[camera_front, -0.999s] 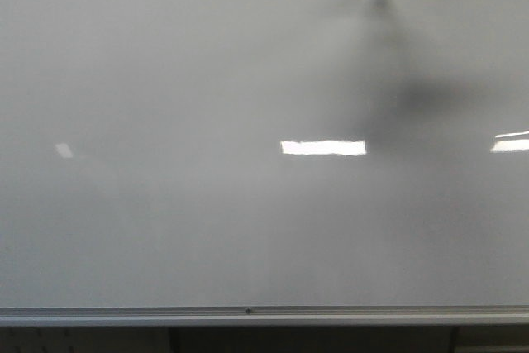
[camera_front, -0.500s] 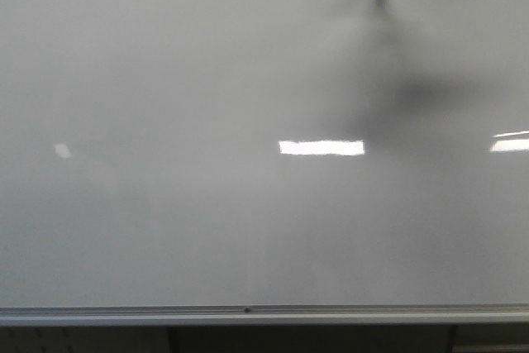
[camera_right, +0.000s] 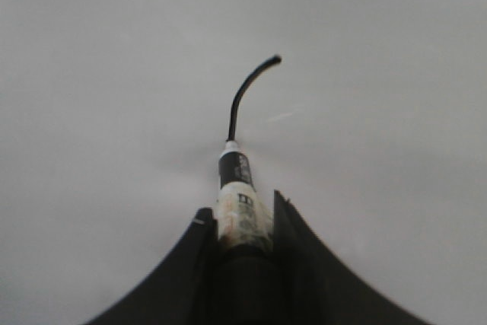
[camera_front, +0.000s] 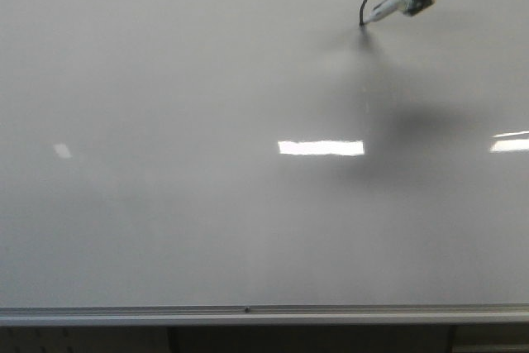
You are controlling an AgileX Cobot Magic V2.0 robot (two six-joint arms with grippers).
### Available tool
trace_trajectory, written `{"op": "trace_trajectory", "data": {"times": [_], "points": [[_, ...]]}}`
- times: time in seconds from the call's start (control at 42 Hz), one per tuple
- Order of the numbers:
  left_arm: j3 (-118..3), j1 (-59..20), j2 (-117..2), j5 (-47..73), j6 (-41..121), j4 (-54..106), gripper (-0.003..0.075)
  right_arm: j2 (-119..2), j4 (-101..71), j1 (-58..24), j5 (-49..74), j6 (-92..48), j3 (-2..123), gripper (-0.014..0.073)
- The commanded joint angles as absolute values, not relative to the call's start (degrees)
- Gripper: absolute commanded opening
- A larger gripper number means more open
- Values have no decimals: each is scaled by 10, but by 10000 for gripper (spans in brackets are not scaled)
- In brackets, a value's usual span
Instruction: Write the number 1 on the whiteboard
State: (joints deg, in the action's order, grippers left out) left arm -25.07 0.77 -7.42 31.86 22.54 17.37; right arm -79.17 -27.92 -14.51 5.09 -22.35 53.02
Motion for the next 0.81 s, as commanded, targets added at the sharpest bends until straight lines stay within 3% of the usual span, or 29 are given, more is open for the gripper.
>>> {"op": "trace_trajectory", "data": {"times": [0.0,0.404,0.785], "points": [[-266,10,-79,275,219,184,-20,-787,-273,-147,25,-230,510,-59],[-266,10,-79,275,219,184,-20,-776,-295,-177,-4,-230,394,-59],[-266,10,-79,275,219,184,-20,-573,-298,-184,98,-230,474,-59]]}}
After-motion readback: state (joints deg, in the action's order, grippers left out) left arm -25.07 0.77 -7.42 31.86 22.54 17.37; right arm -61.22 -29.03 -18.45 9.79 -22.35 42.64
